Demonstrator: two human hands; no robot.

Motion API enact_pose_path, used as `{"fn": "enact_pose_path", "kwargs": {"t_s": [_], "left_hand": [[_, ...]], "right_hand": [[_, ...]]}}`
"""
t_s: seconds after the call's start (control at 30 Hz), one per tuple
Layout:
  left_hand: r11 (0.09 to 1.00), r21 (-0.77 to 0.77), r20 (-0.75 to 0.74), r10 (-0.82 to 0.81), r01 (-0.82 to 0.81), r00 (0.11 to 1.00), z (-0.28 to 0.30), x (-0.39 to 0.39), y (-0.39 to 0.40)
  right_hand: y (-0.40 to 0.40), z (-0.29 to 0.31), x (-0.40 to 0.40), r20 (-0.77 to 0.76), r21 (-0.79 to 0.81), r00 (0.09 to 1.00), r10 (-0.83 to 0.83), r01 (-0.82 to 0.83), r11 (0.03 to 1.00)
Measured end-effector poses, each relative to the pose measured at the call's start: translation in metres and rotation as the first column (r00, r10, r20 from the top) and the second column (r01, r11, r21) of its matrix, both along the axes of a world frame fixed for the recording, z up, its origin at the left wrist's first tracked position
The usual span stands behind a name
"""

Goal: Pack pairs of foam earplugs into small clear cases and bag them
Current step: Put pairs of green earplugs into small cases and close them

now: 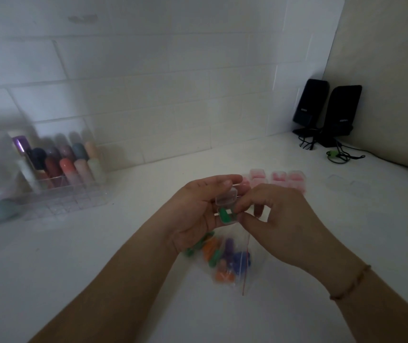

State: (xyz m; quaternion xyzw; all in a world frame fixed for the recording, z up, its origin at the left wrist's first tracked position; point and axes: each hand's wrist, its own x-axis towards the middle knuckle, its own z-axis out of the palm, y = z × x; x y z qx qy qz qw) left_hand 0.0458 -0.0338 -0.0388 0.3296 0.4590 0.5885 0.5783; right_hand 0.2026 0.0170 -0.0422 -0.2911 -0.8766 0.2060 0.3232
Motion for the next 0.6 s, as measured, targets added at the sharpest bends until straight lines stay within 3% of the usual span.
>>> {"fn": "enact_pose_path", "kwargs": {"t_s": [0.2, 0.33, 0.43, 0.6], "left_hand": [[0.998, 0.027, 0.005, -0.064, 0.064, 0.998, 0.0, -0.001, 0.001], [0.99, 0.097, -0.048, -0.101, 0.105, 0.994, -0.002, 0.002, -0.003], [0.987, 0.133, -0.191, -0.068, 0.095, 0.979, 0.0, 0.005, -0.006], [0.963, 0.225, -0.302, -0.078, 0.15, 0.95, 0.001, 0.009, -0.006]], "right_hand": [[0.007, 0.01, 0.004, -0.147, -0.065, 0.971, -0.187, 0.179, 0.982], [0.004, 0.009, 0.004, -0.025, -0.125, 0.996, -0.088, 0.084, 0.989], [0.002, 0.008, 0.004, 0.093, -0.077, 0.996, -0.001, 0.008, 0.997], [0.005, 0.01, 0.005, 0.031, -0.192, 0.999, 0.007, 0.0, 0.981]]}}
